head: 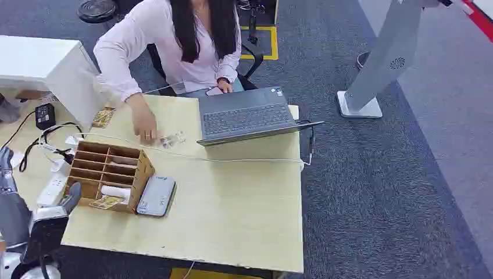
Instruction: Pass the card to the sensor for recognition and then transmit it.
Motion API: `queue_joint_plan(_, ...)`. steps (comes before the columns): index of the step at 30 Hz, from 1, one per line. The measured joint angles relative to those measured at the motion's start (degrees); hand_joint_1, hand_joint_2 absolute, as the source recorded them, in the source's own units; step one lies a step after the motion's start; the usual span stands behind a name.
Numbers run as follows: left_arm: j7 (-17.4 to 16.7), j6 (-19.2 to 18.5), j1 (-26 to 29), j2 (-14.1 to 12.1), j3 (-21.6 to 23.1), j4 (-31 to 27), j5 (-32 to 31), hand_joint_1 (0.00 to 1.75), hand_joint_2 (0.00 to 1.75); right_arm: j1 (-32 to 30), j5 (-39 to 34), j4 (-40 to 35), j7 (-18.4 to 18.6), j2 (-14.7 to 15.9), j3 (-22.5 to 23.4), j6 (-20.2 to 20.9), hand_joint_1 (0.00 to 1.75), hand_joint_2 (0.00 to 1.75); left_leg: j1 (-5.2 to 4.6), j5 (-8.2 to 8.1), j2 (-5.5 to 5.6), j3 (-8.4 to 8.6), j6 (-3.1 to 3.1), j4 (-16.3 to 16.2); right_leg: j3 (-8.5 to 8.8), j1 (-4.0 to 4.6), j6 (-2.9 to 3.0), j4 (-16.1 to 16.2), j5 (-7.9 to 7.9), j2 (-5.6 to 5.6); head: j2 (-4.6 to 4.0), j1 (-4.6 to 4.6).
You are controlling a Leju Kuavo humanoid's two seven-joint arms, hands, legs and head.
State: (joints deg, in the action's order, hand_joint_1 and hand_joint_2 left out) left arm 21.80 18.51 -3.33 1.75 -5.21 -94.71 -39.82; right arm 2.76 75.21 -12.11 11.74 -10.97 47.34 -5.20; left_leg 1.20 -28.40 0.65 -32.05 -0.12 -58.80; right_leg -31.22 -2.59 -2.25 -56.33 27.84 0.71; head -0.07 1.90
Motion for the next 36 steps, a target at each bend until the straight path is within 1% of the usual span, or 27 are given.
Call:
queue_joint_plan(6,-4.6,-0.3,-6.0,-1.8,3.4,4.7,-7.2,0.0,1.75,0.2,1.1,0.0,-0.3,0.1,0.0,0.3,0.0,0.0,0.0,0.02,-0.01,0.0,0.01,0.0,-0.02,0.0,0.03,0.0,-0.05,0.04,0.0,0.0)
queue_joint_plan(15,-11.0,-1.4,-15.7,-4.5,7.6,13.8,-17.3,0.0,1.75,0.3,3.0,0.2,-1.2,0.2,-0.7,1.2,0.0,0.0,0.0,0.05,-0.04,-0.01,-0.02,0.0,-0.04,0.0,0.06,0.0,-0.07,0.08,0.0,0.02)
queue_joint_plan(21,-16.1,-2.5,-22.4,-6.8,10.8,20.9,-24.9,0.0,1.75,0.5,4.6,0.3,-1.8,0.2,-1.3,2.1,0.0,0.0,0.0,0.07,-0.03,-0.01,-0.02,0.0,-0.04,0.0,0.1,0.0,-0.11,0.09,0.0,0.02)
queue_joint_plan(27,-21.1,-3.6,-27.4,-8.2,13.2,26.6,-32.1,0.0,1.75,0.6,6.6,0.3,-2.2,0.4,-2.4,2.6,0.0,0.0,0.0,0.08,-0.04,-0.02,0.0,0.0,-0.04,0.0,0.11,-0.1,-0.11,0.09,0.0,0.0)
queue_joint_plan(29,-22.0,-3.9,-28.3,-8.5,13.8,27.8,-33.3,0.0,1.75,0.6,7.0,0.3,-2.3,0.5,-2.5,2.9,0.0,0.0,0.0,0.08,-0.03,-0.02,0.0,0.0,-0.04,0.0,0.11,-0.1,-0.11,0.09,0.0,0.0)
queue_joint_plan(36,-22.3,-4.1,-29.6,-8.8,14.3,30.2,-34.0,0.0,1.75,0.6,7.3,0.3,-2.5,0.6,-2.6,3.0,0.0,0.0,0.0,0.08,-0.03,-0.03,0.0,0.0,-0.04,0.0,0.11,-0.1,-0.11,0.09,0.0,0.0)
